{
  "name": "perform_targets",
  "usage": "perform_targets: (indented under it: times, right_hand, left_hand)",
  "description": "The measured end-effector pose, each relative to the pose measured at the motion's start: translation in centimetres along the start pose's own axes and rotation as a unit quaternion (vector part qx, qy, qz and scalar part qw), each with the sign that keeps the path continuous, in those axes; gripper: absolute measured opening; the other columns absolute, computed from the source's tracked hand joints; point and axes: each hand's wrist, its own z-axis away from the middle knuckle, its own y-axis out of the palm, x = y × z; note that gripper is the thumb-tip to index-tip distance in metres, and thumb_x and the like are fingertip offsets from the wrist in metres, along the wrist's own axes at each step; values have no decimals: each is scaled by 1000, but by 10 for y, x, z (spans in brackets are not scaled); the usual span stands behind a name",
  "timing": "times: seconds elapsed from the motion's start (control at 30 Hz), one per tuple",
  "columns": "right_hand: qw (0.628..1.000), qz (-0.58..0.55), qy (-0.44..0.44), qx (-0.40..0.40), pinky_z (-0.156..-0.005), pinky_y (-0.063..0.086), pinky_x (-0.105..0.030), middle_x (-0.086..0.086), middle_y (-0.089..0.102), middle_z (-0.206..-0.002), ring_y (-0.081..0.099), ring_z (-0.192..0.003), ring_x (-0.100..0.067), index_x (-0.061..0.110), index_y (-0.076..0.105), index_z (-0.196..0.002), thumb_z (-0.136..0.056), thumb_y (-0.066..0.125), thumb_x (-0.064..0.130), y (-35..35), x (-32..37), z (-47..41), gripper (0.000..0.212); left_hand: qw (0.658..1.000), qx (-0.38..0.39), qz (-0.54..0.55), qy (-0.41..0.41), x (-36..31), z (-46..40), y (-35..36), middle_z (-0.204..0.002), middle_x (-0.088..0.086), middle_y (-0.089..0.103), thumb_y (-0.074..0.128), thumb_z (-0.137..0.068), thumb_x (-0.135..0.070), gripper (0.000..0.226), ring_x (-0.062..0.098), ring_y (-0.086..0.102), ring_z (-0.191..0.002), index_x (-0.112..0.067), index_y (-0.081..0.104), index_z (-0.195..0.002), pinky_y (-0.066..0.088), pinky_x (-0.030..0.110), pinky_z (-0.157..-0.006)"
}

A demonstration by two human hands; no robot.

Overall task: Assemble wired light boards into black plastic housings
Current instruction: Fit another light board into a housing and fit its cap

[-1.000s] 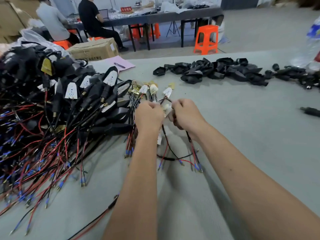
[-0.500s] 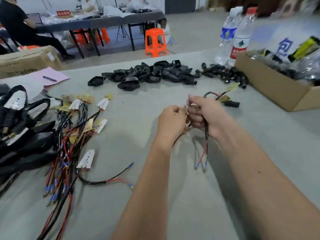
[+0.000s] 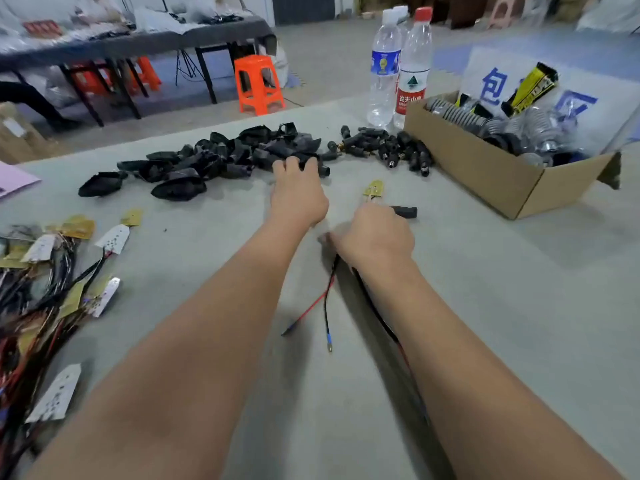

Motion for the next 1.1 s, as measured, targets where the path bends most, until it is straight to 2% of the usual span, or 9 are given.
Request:
perform_targets:
  times: [0.1,0.2,0.33,0.5,0.63,0.73,0.8,0.97,1.1]
  right_hand:
    - [1000,7,-10,12,-68,41,-33,-9,69,-113,66,-106,-34,23,50,-85,-87,66,27,2,12,-7,17]
    - [1000,-3,-13,27,-71,42,-33,-9,68,-116,64,-110,-35,20,58,-92,-89,61,20,2,15,-13,4]
    - [996,-75,-15,45,-73,43,-35,-11,63,-100,59,-95,-33,16,50,-86,-98,55,31,-5,7,-21,20]
    - [985,-149,-9,89,-81,60,-42,-20,74,-93,71,-89,-37,4,66,-88,-101,51,23,-13,-7,-27,28]
    - [970,-237,-8,60,-67,57,-38,-16,75,-76,72,-74,-28,1,69,-82,-103,52,23,-4,-17,-25,35]
    - [939,-342,25,14,-53,41,-28,-3,66,-58,57,-48,-8,13,62,-79,-107,45,27,2,-20,-26,36]
    - [908,-415,56,-2,-44,32,-23,2,61,-53,43,-37,-7,16,58,-82,-108,45,31,1,-22,-28,32]
    - [853,-516,68,41,-59,38,-25,1,59,-74,48,-58,-11,12,65,-108,-92,73,12,-4,-22,-28,18]
    - [781,-619,44,68,-56,41,-19,-2,61,-77,48,-60,-8,4,71,-107,-96,64,-1,-8,-10,-19,14]
  left_hand:
    - [997,68,0,-19,8,-20,7,-155,25,27,45,-102,-37,56,44,20,-142,-13,35,-152,22,46,-116]
    - [995,78,47,-45,11,-24,14,-148,23,31,45,-98,-43,48,40,20,-139,-20,49,-140,25,49,-113]
    - [987,33,131,-82,12,-26,20,-141,14,36,43,-95,-50,36,35,27,-134,-21,60,-108,29,48,-108]
    - [972,-75,155,-161,8,-38,15,-143,21,45,46,-98,-56,57,39,34,-134,-8,61,-127,31,46,-108]
    - [987,-47,148,-30,9,-47,23,-156,13,36,50,-101,-44,45,36,26,-143,-23,53,-141,25,45,-117]
    - [993,13,117,7,11,-50,32,-160,13,35,41,-103,-50,42,34,24,-148,-24,65,-126,23,45,-121]
    - [992,-23,121,7,11,-48,35,-143,9,49,47,-100,-56,42,33,36,-136,-19,66,-103,35,46,-112]
    - [994,-60,91,-3,11,-36,24,-128,9,48,63,-88,-47,37,34,43,-117,-11,67,-95,40,38,-97]
    - [986,-30,141,-86,22,-11,11,-133,9,41,65,-78,-31,23,33,48,-119,-12,66,-90,38,31,-91]
